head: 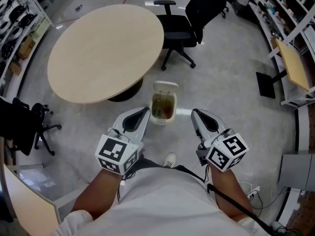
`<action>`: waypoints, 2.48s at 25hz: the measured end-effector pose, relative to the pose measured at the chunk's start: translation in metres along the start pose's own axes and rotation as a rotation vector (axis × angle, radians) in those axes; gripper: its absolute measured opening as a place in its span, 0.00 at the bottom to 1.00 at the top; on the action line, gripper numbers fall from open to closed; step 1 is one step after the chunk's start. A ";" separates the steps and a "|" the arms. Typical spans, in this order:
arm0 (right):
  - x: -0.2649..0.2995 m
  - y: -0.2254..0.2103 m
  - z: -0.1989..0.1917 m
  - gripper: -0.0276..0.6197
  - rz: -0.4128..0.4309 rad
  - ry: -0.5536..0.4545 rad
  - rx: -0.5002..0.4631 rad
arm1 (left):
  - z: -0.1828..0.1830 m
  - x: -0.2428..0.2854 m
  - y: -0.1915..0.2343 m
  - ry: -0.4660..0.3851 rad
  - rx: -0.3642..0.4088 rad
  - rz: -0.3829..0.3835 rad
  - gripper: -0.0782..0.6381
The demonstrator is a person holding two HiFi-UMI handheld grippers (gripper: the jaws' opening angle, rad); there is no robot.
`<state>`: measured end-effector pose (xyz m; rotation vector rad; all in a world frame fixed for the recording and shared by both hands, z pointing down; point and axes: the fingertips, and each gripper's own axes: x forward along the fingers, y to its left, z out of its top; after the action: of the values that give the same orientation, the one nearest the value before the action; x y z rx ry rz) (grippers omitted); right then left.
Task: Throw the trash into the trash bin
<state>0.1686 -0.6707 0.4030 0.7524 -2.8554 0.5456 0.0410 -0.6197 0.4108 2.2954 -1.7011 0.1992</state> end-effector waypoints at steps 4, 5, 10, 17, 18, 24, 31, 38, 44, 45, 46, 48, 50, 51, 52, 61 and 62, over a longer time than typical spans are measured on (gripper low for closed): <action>-0.016 -0.004 -0.006 0.05 0.022 0.011 -0.011 | -0.003 -0.007 -0.010 -0.004 -0.008 0.043 0.12; -0.018 -0.005 -0.005 0.05 0.023 0.008 -0.014 | -0.003 -0.008 -0.012 -0.002 -0.009 0.046 0.12; -0.027 -0.008 -0.004 0.05 0.002 -0.005 -0.007 | 0.010 -0.013 -0.011 -0.020 0.027 0.068 0.12; -0.025 -0.004 0.001 0.05 -0.075 -0.052 -0.004 | 0.018 -0.009 -0.007 -0.008 0.069 -0.013 0.12; -0.023 -0.001 0.001 0.05 -0.084 -0.055 -0.002 | 0.019 -0.009 -0.006 -0.006 0.076 -0.027 0.12; -0.015 0.016 -0.001 0.05 -0.125 -0.059 -0.019 | 0.016 -0.015 0.004 -0.005 0.082 -0.077 0.12; -0.014 0.024 -0.003 0.05 -0.157 -0.058 -0.020 | 0.010 -0.020 0.009 -0.002 0.078 -0.100 0.12; -0.014 0.026 -0.001 0.05 -0.162 -0.058 -0.035 | 0.020 -0.022 0.008 -0.031 0.085 -0.109 0.12; -0.012 0.030 -0.001 0.05 -0.154 -0.042 -0.033 | 0.022 -0.022 0.007 -0.033 0.080 -0.114 0.12; -0.013 0.030 -0.002 0.05 -0.154 -0.040 -0.033 | 0.022 -0.023 0.007 -0.032 0.081 -0.114 0.12; -0.013 0.029 -0.002 0.05 -0.156 -0.039 -0.031 | 0.022 -0.023 0.007 -0.032 0.081 -0.115 0.12; -0.015 0.027 -0.002 0.05 -0.159 -0.040 -0.027 | 0.023 -0.022 0.005 -0.033 0.084 -0.115 0.12; -0.017 0.025 -0.001 0.05 -0.163 -0.042 -0.025 | 0.023 -0.022 0.005 -0.034 0.085 -0.114 0.12; -0.016 0.025 -0.001 0.05 -0.163 -0.043 -0.026 | 0.023 -0.022 0.005 -0.035 0.085 -0.112 0.12; -0.016 0.025 -0.001 0.05 -0.162 -0.043 -0.027 | 0.022 -0.022 0.006 -0.036 0.085 -0.111 0.12; -0.016 0.025 -0.003 0.05 -0.149 -0.035 -0.033 | 0.022 -0.022 0.002 -0.040 0.088 -0.106 0.12; -0.017 0.024 -0.003 0.05 -0.148 -0.034 -0.032 | 0.022 -0.022 0.002 -0.038 0.088 -0.105 0.12</action>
<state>0.1710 -0.6422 0.3950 0.9663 -2.8020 0.4692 0.0319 -0.6069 0.3844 2.4604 -1.6147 0.2138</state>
